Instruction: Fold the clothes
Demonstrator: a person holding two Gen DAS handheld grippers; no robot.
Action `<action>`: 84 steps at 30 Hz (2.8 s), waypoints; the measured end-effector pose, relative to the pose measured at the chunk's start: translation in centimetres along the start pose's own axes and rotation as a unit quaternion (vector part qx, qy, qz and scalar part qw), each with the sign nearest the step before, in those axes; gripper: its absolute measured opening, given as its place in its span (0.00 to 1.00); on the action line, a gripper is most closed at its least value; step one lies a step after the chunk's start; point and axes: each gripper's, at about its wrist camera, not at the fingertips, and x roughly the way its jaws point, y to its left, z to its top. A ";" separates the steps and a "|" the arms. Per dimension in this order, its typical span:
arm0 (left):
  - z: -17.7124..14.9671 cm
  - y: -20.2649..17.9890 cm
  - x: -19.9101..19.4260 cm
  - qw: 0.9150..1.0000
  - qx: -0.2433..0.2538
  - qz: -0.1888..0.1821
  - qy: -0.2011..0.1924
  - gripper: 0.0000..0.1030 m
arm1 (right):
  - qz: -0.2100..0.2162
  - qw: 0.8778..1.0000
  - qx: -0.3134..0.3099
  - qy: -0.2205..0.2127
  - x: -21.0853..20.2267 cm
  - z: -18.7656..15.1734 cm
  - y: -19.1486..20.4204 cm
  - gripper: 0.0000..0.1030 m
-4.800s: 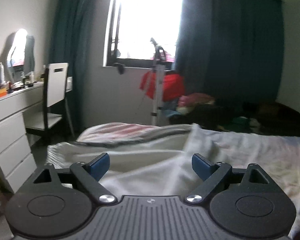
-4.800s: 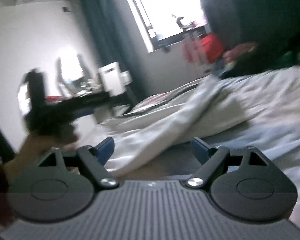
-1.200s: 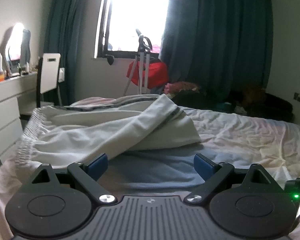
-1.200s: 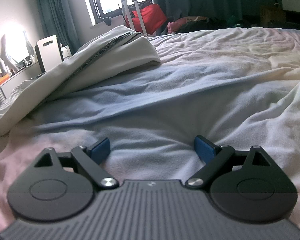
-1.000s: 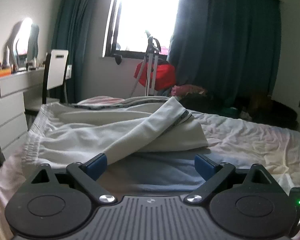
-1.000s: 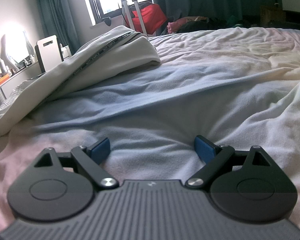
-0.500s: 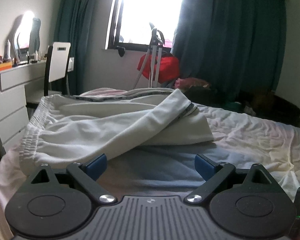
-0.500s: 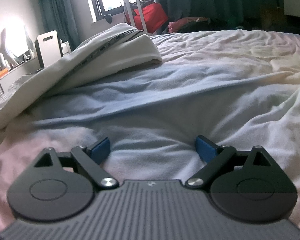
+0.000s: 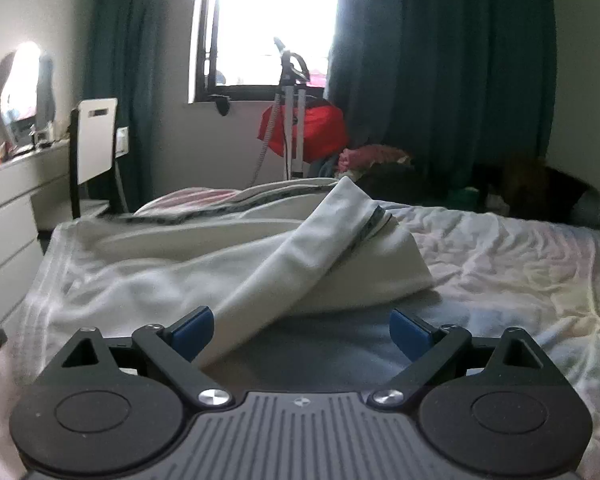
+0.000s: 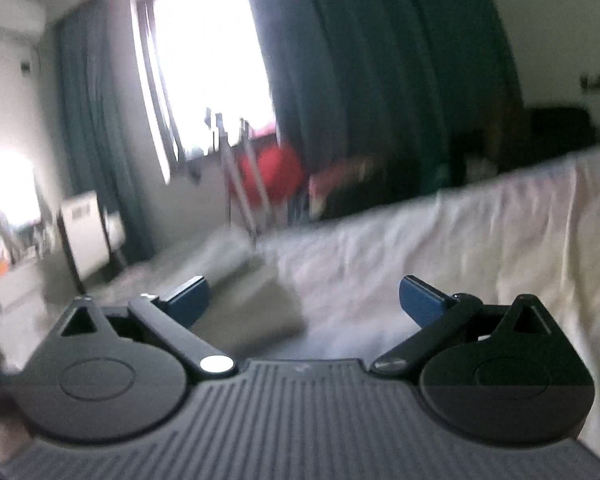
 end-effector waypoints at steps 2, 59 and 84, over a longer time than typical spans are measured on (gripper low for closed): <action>1.5 -0.2 2.4 1.000 0.010 0.002 0.000 0.93 | 0.020 1.000 0.004 0.005 -0.7 2.5 -0.2 1.00; -1.6 -0.3 -2.3 0.985 -0.127 -0.115 0.003 0.06 | 0.094 0.982 0.100 0.131 4.4 -4.1 -1.0 0.75; -5.1 0.3 2.7 0.983 -0.093 -0.159 -0.022 0.06 | 0.060 0.957 0.026 0.284 41.9 -4.9 12.1 0.07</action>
